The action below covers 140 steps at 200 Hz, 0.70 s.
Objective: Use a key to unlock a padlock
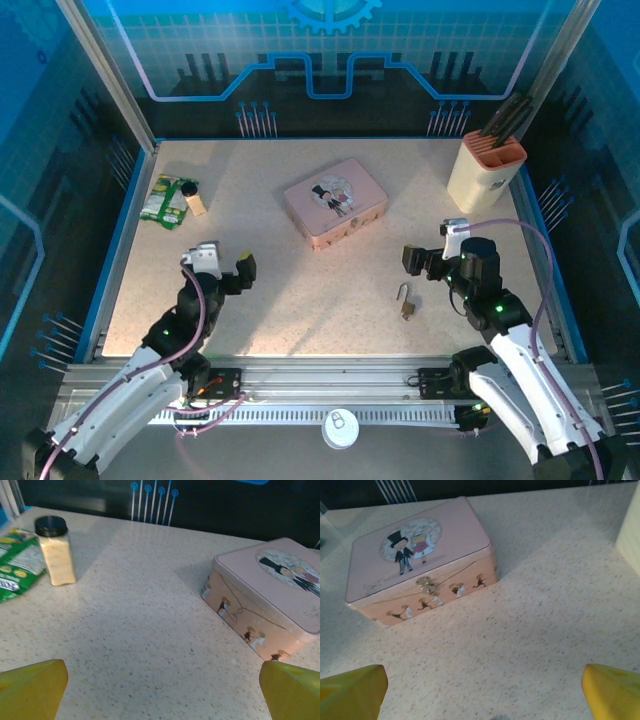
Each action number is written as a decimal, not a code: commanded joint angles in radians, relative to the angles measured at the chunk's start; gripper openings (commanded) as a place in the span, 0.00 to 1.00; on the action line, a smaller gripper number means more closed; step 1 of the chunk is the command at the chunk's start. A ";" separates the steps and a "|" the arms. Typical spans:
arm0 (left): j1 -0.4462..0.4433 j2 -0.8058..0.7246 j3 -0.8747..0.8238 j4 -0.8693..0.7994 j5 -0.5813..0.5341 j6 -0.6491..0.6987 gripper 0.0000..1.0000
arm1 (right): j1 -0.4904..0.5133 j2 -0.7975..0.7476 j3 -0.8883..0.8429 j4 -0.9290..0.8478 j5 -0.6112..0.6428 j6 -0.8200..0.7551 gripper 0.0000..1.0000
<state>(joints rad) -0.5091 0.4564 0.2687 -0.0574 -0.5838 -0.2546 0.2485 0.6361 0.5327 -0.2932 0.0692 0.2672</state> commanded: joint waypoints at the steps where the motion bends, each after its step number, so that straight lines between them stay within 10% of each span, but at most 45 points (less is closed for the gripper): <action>1: 0.010 -0.025 -0.016 0.108 -0.089 0.067 0.99 | -0.034 -0.037 -0.065 0.105 0.086 -0.025 1.00; 45: 0.013 -0.027 -0.098 0.367 -0.249 0.220 0.99 | -0.049 -0.074 -0.163 0.207 0.054 -0.069 1.00; 140: 0.258 0.234 -0.245 0.724 -0.021 0.343 0.99 | -0.081 0.030 -0.244 0.445 0.120 -0.143 1.00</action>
<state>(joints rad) -0.3344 0.6147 0.0399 0.5625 -0.7155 0.0963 0.1852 0.6563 0.3073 0.0162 0.1654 0.1989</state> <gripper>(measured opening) 0.992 0.996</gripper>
